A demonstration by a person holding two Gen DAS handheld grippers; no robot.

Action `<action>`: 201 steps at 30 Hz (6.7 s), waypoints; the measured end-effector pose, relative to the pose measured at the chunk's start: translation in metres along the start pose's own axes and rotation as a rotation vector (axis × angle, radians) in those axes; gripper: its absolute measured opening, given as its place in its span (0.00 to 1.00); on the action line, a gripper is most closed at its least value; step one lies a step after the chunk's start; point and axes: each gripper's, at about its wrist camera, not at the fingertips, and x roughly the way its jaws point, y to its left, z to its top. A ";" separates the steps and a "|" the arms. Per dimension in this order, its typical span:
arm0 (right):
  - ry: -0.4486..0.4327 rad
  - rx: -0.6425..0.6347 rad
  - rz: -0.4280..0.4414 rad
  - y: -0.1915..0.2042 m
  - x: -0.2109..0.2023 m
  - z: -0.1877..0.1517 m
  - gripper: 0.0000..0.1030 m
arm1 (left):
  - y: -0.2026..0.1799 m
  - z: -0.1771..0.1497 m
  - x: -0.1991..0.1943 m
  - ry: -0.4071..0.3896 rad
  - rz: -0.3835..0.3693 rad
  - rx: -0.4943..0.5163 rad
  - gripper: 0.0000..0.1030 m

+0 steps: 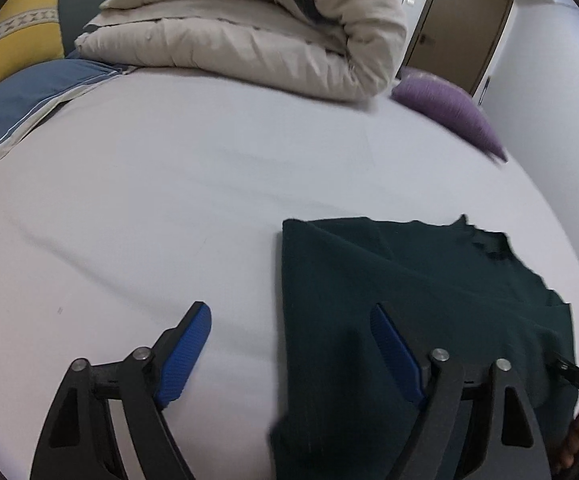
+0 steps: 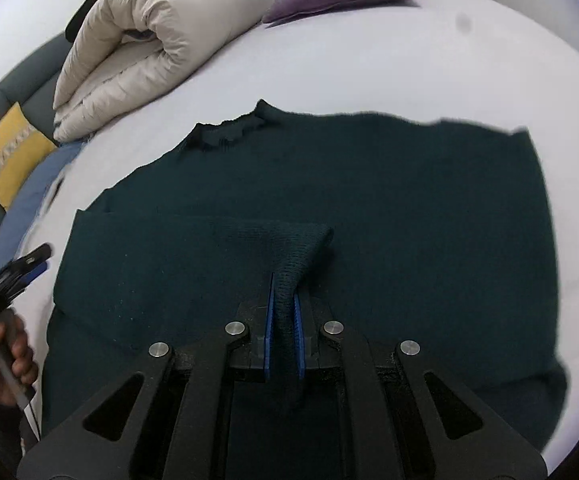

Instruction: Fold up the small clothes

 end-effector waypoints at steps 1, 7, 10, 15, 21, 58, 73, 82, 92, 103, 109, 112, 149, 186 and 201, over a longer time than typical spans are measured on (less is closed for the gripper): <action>-0.007 0.007 0.010 -0.002 0.000 0.001 0.07 | -0.001 0.005 0.005 0.010 0.000 0.005 0.75; -0.088 -0.093 -0.026 0.013 -0.017 0.018 0.07 | -0.008 0.010 0.038 0.072 0.013 0.029 0.23; -0.128 -0.159 -0.065 0.031 -0.026 0.021 0.07 | -0.013 0.006 0.035 0.038 0.039 0.050 0.10; -0.120 -0.092 -0.044 0.023 -0.028 0.028 0.07 | -0.002 0.007 0.030 0.006 0.018 0.014 0.09; -0.002 0.012 -0.047 -0.005 0.019 0.019 0.07 | -0.008 0.004 0.045 0.006 0.066 0.044 0.09; -0.239 0.171 0.062 -0.044 -0.188 -0.122 0.66 | 0.028 -0.102 -0.125 0.018 -0.173 -0.009 0.66; -0.148 0.345 0.181 -0.100 -0.290 -0.311 0.66 | 0.076 -0.249 -0.180 0.301 -0.369 -0.139 0.65; -0.085 0.417 0.189 -0.137 -0.295 -0.337 0.66 | 0.078 -0.253 -0.171 0.372 -0.448 -0.168 0.49; -0.008 0.418 0.106 -0.148 -0.297 -0.338 0.66 | 0.067 -0.253 -0.162 0.397 -0.440 -0.132 0.23; 0.140 0.416 0.161 -0.141 -0.278 -0.340 0.65 | 0.070 -0.256 -0.169 0.390 -0.436 -0.102 0.07; 0.160 0.424 0.208 -0.138 -0.269 -0.338 0.50 | 0.076 -0.257 -0.172 0.381 -0.451 -0.106 0.07; 0.169 0.448 0.231 -0.139 -0.265 -0.343 0.32 | 0.077 -0.256 -0.175 0.378 -0.455 -0.103 0.07; -0.294 0.519 0.430 -0.096 -0.281 -0.139 0.06 | 0.064 -0.092 -0.168 0.062 -0.805 -0.457 0.06; -0.241 0.496 0.026 -0.149 -0.027 0.090 0.54 | 0.027 0.016 0.015 0.080 -0.418 -0.264 0.62; -0.167 0.159 -0.164 -0.100 -0.106 -0.050 0.51 | 0.015 -0.082 -0.029 0.079 -0.216 -0.042 0.59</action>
